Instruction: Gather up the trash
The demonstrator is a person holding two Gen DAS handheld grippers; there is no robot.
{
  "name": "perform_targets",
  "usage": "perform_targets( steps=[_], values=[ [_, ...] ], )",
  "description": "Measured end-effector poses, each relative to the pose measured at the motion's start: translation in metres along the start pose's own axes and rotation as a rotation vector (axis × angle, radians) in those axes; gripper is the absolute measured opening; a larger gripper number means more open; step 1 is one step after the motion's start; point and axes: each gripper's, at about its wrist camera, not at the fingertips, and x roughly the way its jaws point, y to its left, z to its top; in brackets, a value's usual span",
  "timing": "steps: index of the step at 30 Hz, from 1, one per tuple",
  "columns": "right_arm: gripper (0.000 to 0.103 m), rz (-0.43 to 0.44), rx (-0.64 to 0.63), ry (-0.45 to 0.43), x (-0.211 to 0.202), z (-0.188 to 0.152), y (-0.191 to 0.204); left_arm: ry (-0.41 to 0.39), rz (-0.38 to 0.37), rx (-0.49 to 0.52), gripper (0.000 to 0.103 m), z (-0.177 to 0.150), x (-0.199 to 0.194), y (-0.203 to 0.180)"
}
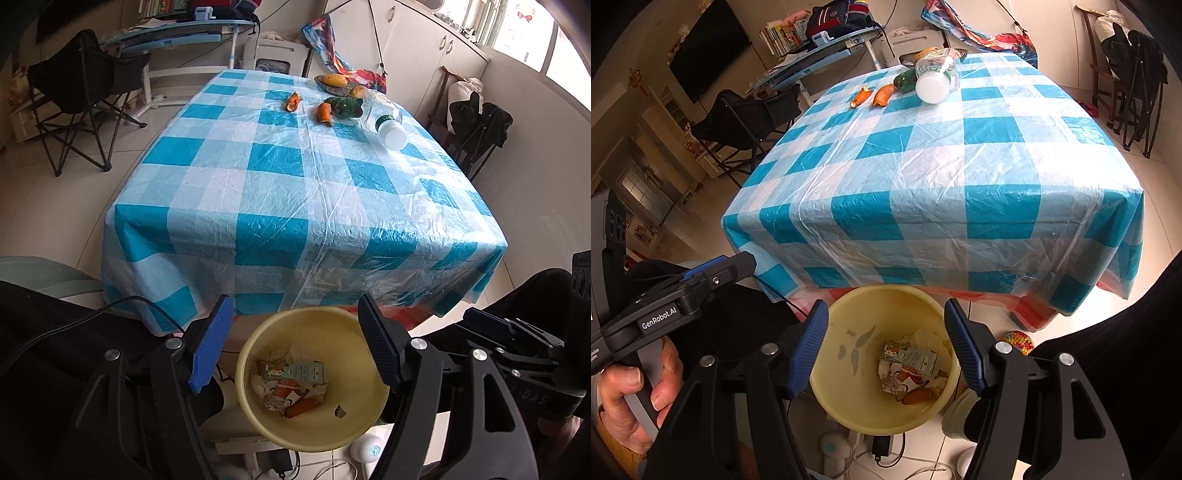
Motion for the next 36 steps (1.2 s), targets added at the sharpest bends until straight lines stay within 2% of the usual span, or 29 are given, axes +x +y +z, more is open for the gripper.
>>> perform_targets(
  steps=[12,36],
  values=[
    [0.063,-0.012,-0.013,0.0,0.002,0.0,0.003,-0.03,-0.009,-0.024,0.074,0.003,-0.004,0.002],
    [0.064,-0.022,-0.056,-0.006,0.004,-0.001,0.014,-0.067,-0.011,-0.068,0.076,0.007,-0.009,0.009]
  ],
)
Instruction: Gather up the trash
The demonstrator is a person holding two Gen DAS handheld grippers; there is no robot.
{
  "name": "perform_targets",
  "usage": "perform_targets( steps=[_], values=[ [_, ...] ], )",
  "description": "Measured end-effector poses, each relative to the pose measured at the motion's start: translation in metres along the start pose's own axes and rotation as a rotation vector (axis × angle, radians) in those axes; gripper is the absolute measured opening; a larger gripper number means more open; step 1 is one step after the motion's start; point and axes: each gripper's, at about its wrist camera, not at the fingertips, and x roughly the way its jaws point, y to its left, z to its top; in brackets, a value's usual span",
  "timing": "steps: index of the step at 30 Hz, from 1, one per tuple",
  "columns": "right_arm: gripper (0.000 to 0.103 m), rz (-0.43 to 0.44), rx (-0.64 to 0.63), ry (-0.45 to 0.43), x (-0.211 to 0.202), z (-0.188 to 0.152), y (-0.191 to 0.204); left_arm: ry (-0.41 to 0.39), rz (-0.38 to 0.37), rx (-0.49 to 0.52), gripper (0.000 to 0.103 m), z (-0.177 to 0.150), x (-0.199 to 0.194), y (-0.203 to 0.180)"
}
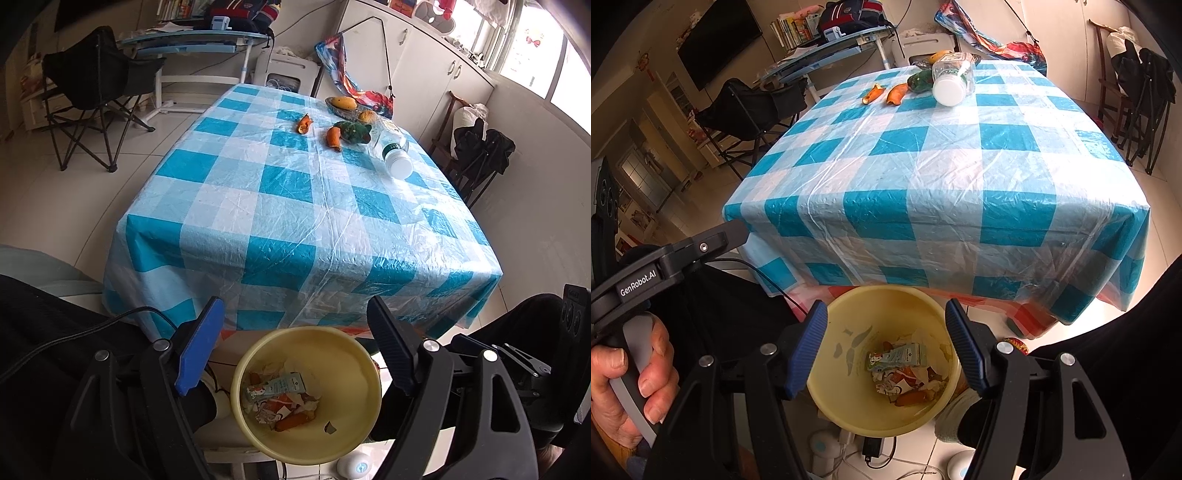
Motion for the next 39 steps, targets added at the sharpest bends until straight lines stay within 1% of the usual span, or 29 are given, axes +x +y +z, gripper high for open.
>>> perform_targets(
  steps=[19,23,26,28,31,35,38,39],
  values=[
    [0.064,0.012,-0.016,-0.021,0.0,0.003,0.008,-0.078,-0.019,-0.058,0.077,0.008,-0.011,0.009],
    [0.064,0.027,-0.005,-0.027,-0.003,0.006,0.007,-0.096,-0.029,-0.09,0.077,0.014,-0.014,0.014],
    [0.064,0.036,-0.009,-0.039,-0.007,0.013,0.009,-0.113,-0.044,-0.134,0.077,0.02,-0.021,0.021],
    [0.064,0.04,-0.019,-0.059,-0.009,0.022,0.012,-0.122,-0.051,-0.159,0.077,0.025,-0.024,0.023],
    [0.064,0.041,-0.066,-0.114,-0.013,0.045,0.021,-0.139,-0.049,-0.178,0.078,0.034,-0.025,0.022],
    [0.064,0.025,-0.137,-0.18,-0.011,0.087,0.032,-0.149,-0.049,-0.199,0.078,0.049,-0.017,0.016],
    [0.063,0.015,-0.156,-0.201,0.0,0.12,0.031,-0.156,-0.04,-0.187,0.078,0.055,-0.009,0.012],
    [0.06,0.014,-0.161,-0.199,0.006,0.13,0.031,-0.156,-0.035,-0.181,0.078,0.054,-0.006,0.012]
  ],
)
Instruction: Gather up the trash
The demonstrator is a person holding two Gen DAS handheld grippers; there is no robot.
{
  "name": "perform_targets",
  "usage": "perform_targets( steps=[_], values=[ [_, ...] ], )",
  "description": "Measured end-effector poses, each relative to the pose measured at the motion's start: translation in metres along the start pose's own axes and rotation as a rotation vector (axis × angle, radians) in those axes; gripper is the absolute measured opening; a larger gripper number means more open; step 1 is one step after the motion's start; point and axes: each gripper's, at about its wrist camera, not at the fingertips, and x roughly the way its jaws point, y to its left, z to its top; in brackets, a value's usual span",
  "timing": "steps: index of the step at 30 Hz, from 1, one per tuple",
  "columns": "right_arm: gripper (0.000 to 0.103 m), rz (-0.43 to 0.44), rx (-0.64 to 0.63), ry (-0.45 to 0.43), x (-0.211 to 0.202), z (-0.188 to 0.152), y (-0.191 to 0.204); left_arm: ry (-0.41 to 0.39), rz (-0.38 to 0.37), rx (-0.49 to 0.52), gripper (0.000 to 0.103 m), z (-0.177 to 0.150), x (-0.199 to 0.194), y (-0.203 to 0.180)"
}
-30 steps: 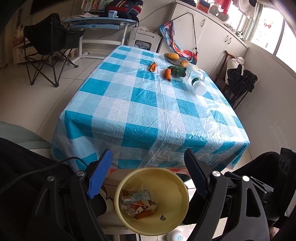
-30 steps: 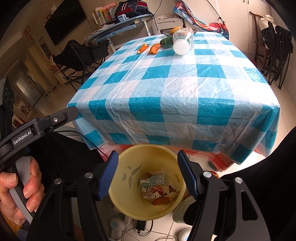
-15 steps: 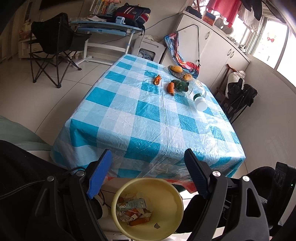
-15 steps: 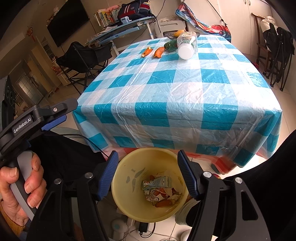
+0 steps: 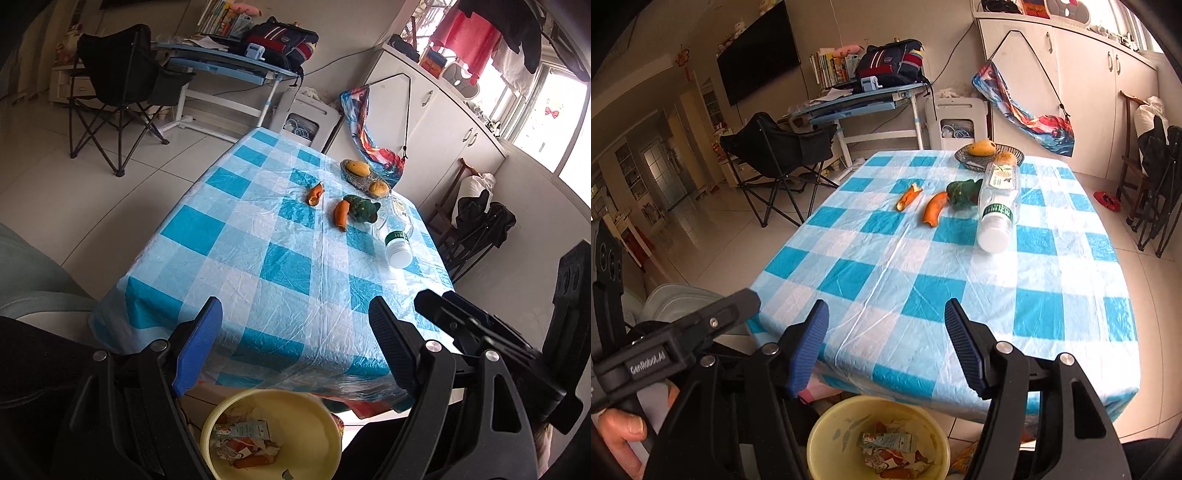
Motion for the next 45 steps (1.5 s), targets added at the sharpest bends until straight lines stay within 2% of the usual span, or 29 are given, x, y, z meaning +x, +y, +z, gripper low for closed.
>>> perform_targets(
  steps=[3,9,18,21,22,24,29,31,32,33,34,36,39,42,45],
  values=[
    [0.053,-0.005,-0.016,0.018,0.028,0.023,-0.004,-0.001,0.021,0.001,0.078,-0.004,0.007,0.004],
    [0.048,-0.049,-0.044,0.065,0.092,0.056,-0.008,-0.007,0.043,-0.014,0.078,-0.001,0.015,0.013],
    [0.04,-0.173,0.016,0.164,0.174,0.08,-0.041,-0.005,0.024,-0.013,0.08,0.006,0.021,0.012],
    [0.028,-0.18,-0.005,0.177,0.184,0.079,-0.043,0.0,0.024,-0.023,0.08,0.007,0.024,0.014],
    [0.02,-0.164,-0.018,0.182,0.182,0.079,-0.042,0.003,0.025,-0.029,0.08,0.007,0.024,0.016],
    [0.017,-0.115,-0.061,0.197,0.175,0.074,-0.033,0.01,0.025,-0.041,0.08,0.008,0.027,0.018],
    [0.017,0.051,-0.233,0.22,0.143,0.05,0.0,0.013,0.027,-0.05,0.08,0.01,0.031,0.02],
    [0.02,0.142,-0.259,0.263,0.137,0.041,0.008,0.015,0.03,-0.052,0.08,0.01,0.033,0.021],
    [0.025,0.178,-0.273,0.272,0.133,0.039,0.011,0.016,0.032,-0.052,0.08,0.01,0.034,0.021],
    [0.042,0.192,-0.292,0.256,0.127,0.039,0.014,0.017,0.034,-0.052,0.08,0.01,0.034,0.022],
    [0.049,0.19,-0.303,0.227,0.121,0.043,0.013,0.017,0.037,-0.051,0.08,0.01,0.034,0.022],
    [0.049,0.142,-0.3,0.192,0.116,0.062,0.003,0.019,0.043,-0.052,0.08,0.009,0.035,0.022],
    [0.049,-0.048,-0.336,0.157,0.121,0.1,-0.017,0.024,0.044,-0.057,0.08,0.009,0.036,0.022],
    [0.049,-0.195,-0.379,0.213,0.153,0.132,-0.039,0.028,0.041,-0.053,0.08,0.01,0.038,0.021],
    [0.049,-0.26,-0.404,0.322,0.188,0.14,-0.053,0.029,0.039,-0.047,0.08,0.011,0.039,0.02]
  ],
)
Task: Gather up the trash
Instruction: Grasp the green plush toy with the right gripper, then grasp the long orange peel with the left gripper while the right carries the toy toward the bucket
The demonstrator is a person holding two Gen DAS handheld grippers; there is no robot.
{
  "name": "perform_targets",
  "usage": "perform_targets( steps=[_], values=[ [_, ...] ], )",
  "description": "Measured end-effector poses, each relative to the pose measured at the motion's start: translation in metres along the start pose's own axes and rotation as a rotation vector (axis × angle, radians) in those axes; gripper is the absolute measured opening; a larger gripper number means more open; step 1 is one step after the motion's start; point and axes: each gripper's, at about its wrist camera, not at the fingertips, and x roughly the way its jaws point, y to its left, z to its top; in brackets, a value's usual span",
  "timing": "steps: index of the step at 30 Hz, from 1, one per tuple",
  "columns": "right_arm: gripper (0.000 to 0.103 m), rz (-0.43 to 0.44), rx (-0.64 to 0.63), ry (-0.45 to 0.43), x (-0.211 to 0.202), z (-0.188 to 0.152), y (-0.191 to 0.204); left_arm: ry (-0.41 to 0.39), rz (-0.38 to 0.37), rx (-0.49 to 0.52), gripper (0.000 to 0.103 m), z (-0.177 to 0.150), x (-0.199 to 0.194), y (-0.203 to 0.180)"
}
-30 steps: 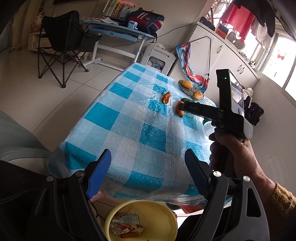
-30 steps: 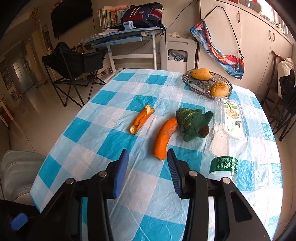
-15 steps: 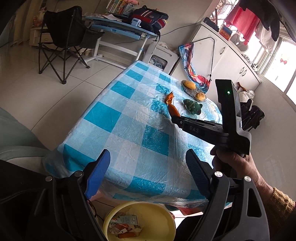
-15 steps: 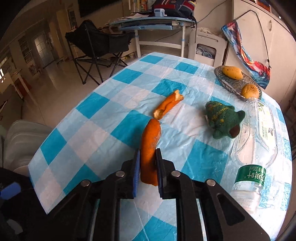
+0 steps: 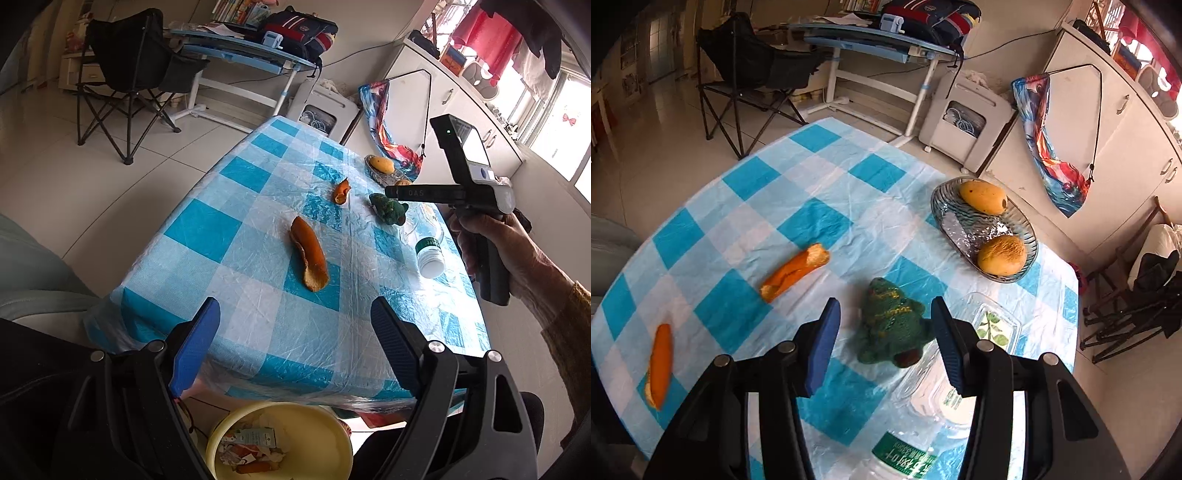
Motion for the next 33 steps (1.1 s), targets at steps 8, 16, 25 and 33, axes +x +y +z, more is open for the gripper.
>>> perform_targets(
  steps=[8,16,25,33],
  values=[
    [0.034,0.017,-0.121,0.096,0.023,-0.014,0.016,-0.003,0.007,-0.045,0.08,0.009,0.001,0.011],
    [0.031,0.303,-0.154,-0.012,-0.032,-0.043,0.086,-0.021,0.03,-0.062,0.08,0.015,0.007,0.014],
    [0.032,0.45,-0.182,-0.051,-0.061,-0.072,0.126,0.022,0.111,-0.133,0.08,0.021,0.02,0.037],
    [0.033,0.552,0.058,-0.089,-0.104,-0.146,0.09,0.017,0.109,-0.097,0.08,0.036,0.046,0.018]
  ],
)
